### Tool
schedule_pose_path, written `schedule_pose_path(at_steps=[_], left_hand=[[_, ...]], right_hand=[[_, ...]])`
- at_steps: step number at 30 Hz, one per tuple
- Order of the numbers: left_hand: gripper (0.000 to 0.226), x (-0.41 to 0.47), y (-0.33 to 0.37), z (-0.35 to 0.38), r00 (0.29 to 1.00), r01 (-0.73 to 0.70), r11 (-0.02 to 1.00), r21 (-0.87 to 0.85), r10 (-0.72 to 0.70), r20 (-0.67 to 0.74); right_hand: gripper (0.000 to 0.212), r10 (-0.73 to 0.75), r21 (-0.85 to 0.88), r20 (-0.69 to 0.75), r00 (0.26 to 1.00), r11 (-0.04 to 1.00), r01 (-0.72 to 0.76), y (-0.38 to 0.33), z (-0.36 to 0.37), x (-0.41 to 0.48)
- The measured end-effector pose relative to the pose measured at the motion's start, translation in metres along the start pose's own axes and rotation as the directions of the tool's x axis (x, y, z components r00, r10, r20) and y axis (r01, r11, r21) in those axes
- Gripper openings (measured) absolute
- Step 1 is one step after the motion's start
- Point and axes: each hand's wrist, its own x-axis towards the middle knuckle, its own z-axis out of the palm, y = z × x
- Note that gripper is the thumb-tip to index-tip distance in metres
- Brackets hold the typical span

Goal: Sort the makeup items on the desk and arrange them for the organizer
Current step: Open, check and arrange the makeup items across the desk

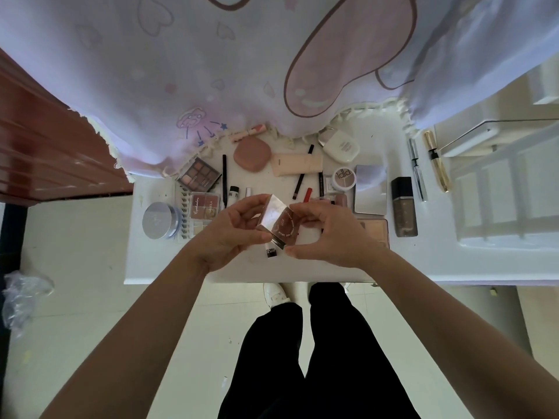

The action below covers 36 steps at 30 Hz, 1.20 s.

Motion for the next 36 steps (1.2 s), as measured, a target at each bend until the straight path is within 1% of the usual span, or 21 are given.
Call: schedule_pose_path(at_steps=[1, 3, 6, 11, 14, 16, 20, 22, 25, 28, 30, 32, 34, 36], left_hand=[[0.069, 0.001, 0.004, 0.002, 1.0, 0.003, 0.999, 0.048, -0.004, 0.021], [0.07, 0.004, 0.008, 0.004, 0.998, 0.0, 0.995, 0.096, -0.006, 0.061], [0.07, 0.009, 0.007, 0.005, 0.996, -0.025, 0.992, 0.123, 0.015, 0.083], [0.065, 0.011, 0.003, 0.007, 0.995, -0.028, 0.997, 0.07, 0.022, 0.093], [0.066, 0.011, 0.0, 0.007, 0.998, -0.012, 0.999, 0.035, 0.009, 0.068], [0.065, 0.01, 0.001, 0.007, 0.999, -0.008, 0.999, 0.034, 0.006, 0.052], [0.064, 0.009, 0.003, 0.009, 0.999, -0.022, 0.995, 0.1, 0.018, 0.038], [0.065, 0.01, 0.004, 0.005, 0.999, -0.019, 0.994, 0.105, 0.015, 0.039], [0.068, 0.009, 0.003, 0.0, 0.997, -0.01, 0.996, 0.091, 0.004, 0.074], [0.068, 0.008, 0.001, 0.0, 0.999, -0.013, 0.994, 0.107, 0.009, 0.039], [0.07, 0.008, 0.001, 0.002, 0.999, -0.05, 0.979, 0.199, 0.05, 0.003], [0.072, 0.008, 0.005, 0.005, 0.993, -0.083, 0.936, 0.342, 0.106, -0.049], [0.074, 0.009, 0.008, 0.006, 0.98, -0.112, 0.844, 0.524, 0.181, -0.083], [0.074, 0.008, 0.011, 0.008, 0.969, -0.125, 0.733, 0.669, 0.234, -0.076]], right_hand=[[0.05, -0.032, -0.057, -0.003, 0.999, 0.998, 0.032, -0.002, -0.003, -0.001], [0.048, -0.049, -0.113, -0.002, 0.999, 0.992, 0.049, -0.006, -0.007, 0.0], [0.052, -0.046, -0.129, -0.01, 0.999, 0.991, 0.044, -0.004, -0.011, 0.004], [0.062, -0.004, -0.068, 0.021, 1.0, 0.998, 0.005, 0.002, -0.017, 0.013], [0.071, 0.039, -0.075, 0.058, 0.998, 0.997, -0.034, 0.006, -0.019, 0.02], [0.07, 0.038, -0.109, 0.071, 0.997, 0.994, -0.03, 0.007, -0.019, 0.023], [0.06, 0.02, -0.146, 0.094, 0.995, 0.989, -0.006, 0.007, -0.016, 0.023], [0.057, -0.004, -0.104, 0.096, 0.995, 0.995, 0.014, 0.009, -0.014, 0.02], [0.054, -0.011, 0.033, 0.132, 0.991, 0.999, 0.007, 0.014, -0.014, 0.018], [0.065, 0.035, 0.108, 0.14, 0.99, 0.993, -0.05, 0.022, -0.013, 0.021], [0.072, 0.061, 0.125, 0.14, 0.988, 0.989, -0.079, 0.028, -0.01, 0.023], [0.08, 0.104, 0.16, 0.159, 0.982, 0.979, -0.13, 0.034, -0.008, 0.025], [0.08, 0.173, 0.198, 0.182, 0.968, 0.958, -0.209, 0.038, -0.009, 0.026], [0.068, 0.24, 0.301, 0.186, 0.953, 0.909, -0.288, 0.038, -0.01, 0.026]])
